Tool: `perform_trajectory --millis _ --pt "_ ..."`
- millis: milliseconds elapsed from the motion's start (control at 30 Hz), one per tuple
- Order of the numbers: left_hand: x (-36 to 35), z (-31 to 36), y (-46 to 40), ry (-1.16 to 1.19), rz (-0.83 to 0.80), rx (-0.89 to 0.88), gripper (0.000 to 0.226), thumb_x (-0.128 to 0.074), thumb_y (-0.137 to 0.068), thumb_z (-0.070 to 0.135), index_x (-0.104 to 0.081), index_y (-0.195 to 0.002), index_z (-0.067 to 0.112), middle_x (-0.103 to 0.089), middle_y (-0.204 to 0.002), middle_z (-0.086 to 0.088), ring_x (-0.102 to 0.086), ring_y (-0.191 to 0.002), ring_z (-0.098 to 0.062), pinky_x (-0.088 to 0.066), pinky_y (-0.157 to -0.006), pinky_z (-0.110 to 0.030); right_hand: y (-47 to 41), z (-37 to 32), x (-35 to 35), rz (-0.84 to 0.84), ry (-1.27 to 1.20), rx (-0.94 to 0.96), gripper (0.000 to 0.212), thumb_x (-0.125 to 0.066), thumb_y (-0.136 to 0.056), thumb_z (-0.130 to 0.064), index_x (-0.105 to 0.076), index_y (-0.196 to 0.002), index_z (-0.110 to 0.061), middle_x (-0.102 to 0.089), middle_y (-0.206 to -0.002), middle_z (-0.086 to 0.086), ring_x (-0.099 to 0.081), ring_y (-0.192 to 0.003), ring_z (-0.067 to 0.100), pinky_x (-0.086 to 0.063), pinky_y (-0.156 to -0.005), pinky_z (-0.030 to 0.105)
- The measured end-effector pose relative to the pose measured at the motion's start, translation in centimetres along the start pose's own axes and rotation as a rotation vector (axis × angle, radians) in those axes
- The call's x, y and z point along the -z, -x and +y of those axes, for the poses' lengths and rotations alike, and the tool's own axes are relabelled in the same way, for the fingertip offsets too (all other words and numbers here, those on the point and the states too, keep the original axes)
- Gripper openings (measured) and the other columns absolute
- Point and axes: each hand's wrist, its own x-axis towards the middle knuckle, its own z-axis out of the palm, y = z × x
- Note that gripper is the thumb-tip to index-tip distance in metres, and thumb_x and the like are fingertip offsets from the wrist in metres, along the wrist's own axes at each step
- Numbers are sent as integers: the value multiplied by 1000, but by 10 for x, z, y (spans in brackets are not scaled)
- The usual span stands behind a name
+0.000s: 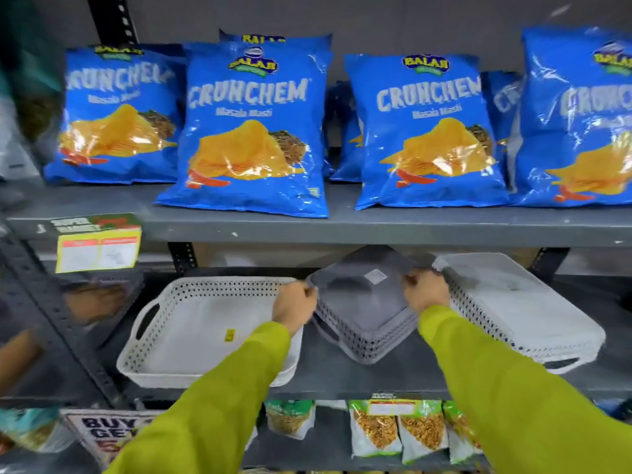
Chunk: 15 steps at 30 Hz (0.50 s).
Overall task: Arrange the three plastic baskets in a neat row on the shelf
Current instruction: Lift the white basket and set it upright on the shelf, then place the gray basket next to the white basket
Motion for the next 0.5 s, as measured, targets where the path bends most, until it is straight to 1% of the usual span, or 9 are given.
perform_trajectory --millis 100,167,200,267,300,367,400,433,500 --pt "-36 34 -1 -29 -126 149 53 -48 -90 46 -65 -111 0 -63 -120 -28 -59 -110 -42 -49 -92 -40 -32 46 27 -100 52 -67 45 -57 -84 -32 -64 -117 -2 -62 -123 25 -58 -116 40 -49 -96 41" --pt "-57 47 -3 -67 -175 202 63 -43 -93 50 -54 -129 -1 -52 -137 -26 -51 -124 -41 -45 -102 -41 -54 70 35 -217 82 -117 59 -65 -83 -27 -50 -135 -4 -51 -140 21 -48 -129 36 -41 -104 35" --pt "-64 50 -3 -70 -197 220 67 -42 -93 51 -46 -137 0 -42 -146 -25 -42 -132 -40 -42 -106 -43 -60 75 37 -278 86 -131 68 -69 -80 -24 -43 -141 -5 -46 -145 20 -45 -132 35 -39 -106 33" --pt "-82 52 -6 -23 -201 259 74 -45 -92 51 -30 -146 2 -24 -156 -21 -24 -142 -38 -37 -111 -47 -71 85 36 -407 54 -136 84 -74 -73 -18 -34 -145 -4 -42 -147 20 -45 -133 35 -40 -105 33" --pt "-89 52 -6 18 -176 316 80 -51 -90 50 -26 -146 0 -20 -157 -23 -22 -143 -38 -35 -112 -47 -77 89 31 -469 23 -131 92 -79 -66 -17 -34 -145 -2 -45 -145 19 -46 -132 34 -41 -103 32" --pt "-99 52 -8 126 -82 438 90 -64 -82 47 -24 -143 -5 -23 -153 -27 -28 -139 -40 -33 -112 -47 -100 107 13 -509 -33 -132 111 -85 -39 -28 -44 -139 -3 -57 -135 15 -55 -122 30 -47 -96 30" --pt "-105 49 -11 170 -54 470 96 -68 -78 48 -23 -144 -5 -24 -151 -26 -30 -137 -42 -37 -110 -48 -113 116 1 -518 -63 -140 111 -83 -30 -34 -53 -132 -6 -63 -128 13 -59 -114 27 -49 -91 30" --pt "-111 37 -17 224 -56 483 104 -72 -72 51 -23 -146 -2 -26 -151 -24 -34 -135 -42 -42 -106 -50 -116 118 -4 -523 -103 -141 99 -82 -32 -35 -59 -125 -9 -66 -122 11 -61 -106 23 -50 -88 31" --pt "-141 -6 -43 411 -117 529 116 -85 -45 61 -38 -141 15 -43 -145 -14 -50 -125 -39 -51 -94 -57 -109 113 -2 -561 -251 -234 62 -81 -57 -28 -63 -114 -12 -65 -120 10 -56 -101 23 -46 -88 35"
